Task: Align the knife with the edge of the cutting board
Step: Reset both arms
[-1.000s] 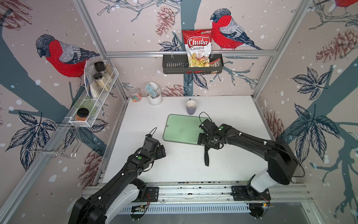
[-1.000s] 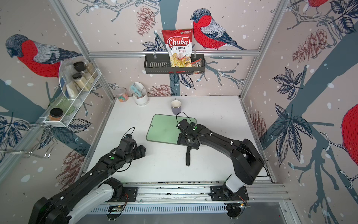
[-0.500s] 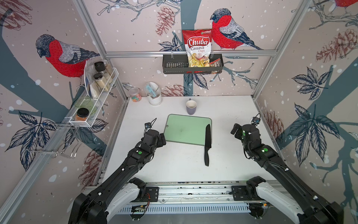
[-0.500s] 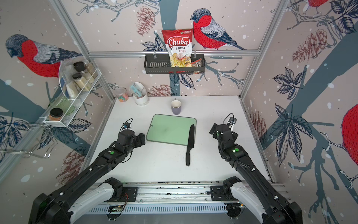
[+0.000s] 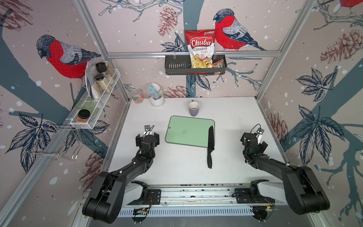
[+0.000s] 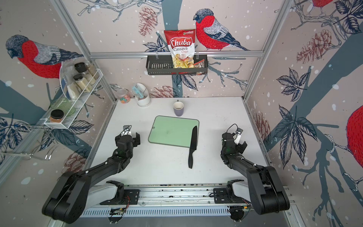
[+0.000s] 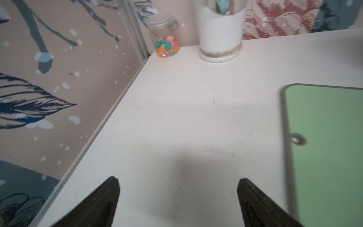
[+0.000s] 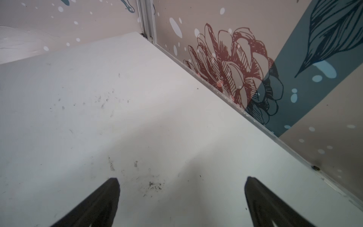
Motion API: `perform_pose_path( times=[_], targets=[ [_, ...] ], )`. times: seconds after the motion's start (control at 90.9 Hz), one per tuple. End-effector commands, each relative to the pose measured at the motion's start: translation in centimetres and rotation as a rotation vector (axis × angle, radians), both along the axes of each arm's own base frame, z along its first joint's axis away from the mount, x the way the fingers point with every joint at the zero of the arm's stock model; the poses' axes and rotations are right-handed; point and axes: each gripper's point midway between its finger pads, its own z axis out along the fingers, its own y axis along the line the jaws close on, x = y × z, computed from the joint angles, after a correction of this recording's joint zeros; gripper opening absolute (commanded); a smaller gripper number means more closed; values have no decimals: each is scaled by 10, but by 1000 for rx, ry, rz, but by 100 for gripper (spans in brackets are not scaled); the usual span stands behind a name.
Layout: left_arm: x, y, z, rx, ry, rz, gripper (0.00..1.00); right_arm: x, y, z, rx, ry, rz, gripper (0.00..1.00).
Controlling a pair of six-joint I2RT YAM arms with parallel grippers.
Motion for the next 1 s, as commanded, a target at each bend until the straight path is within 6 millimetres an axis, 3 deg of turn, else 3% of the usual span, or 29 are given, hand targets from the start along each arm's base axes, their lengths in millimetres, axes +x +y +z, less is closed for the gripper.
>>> perform_pose_path(
  times=[0.0,0.066,0.077,0.099,0.187,0.286,0.352,0.407,0.451,0.572,0.649,0.737,0.792,0.858,0.99],
  targets=[
    [30,-16,23,-120,-94,-120,93,10,-7,29,31,-181,-52,100],
    [37,-25,20,-117,-55,-185,91,-1,-6,31,65,-219,-20,100],
    [36,-28,20,-115,-55,-201,91,2,-4,41,72,-268,-14,100],
    [36,-32,22,-113,-69,-230,91,-1,-3,43,70,-296,-3,100],
    [20,-38,26,-71,-115,-241,94,-10,6,44,51,-321,39,100],
    [10,-11,28,39,-82,-94,92,-8,10,39,-7,-240,51,100],
    [9,5,34,72,-133,-12,94,-3,5,47,-89,-179,15,99],
    [15,5,37,38,-193,-18,95,-1,1,54,-115,-223,-29,100],
    [22,-3,33,24,-203,-66,95,4,9,57,-118,-286,44,100],
    [31,-16,16,67,-187,-125,95,12,22,48,-214,-338,93,100],
    [34,-20,5,44,-178,-172,96,27,45,41,-261,-254,187,100],
    [43,-15,8,27,-184,-153,97,35,29,19,-101,-200,252,100],
    [52,-5,-3,-8,-81,-123,97,47,12,7,-12,-170,228,100],
    [62,5,-6,-102,-43,-126,97,61,19,1,5,-117,285,100],
    [60,9,-7,-122,-59,-126,97,61,20,5,-2,-120,285,100]
  ],
)
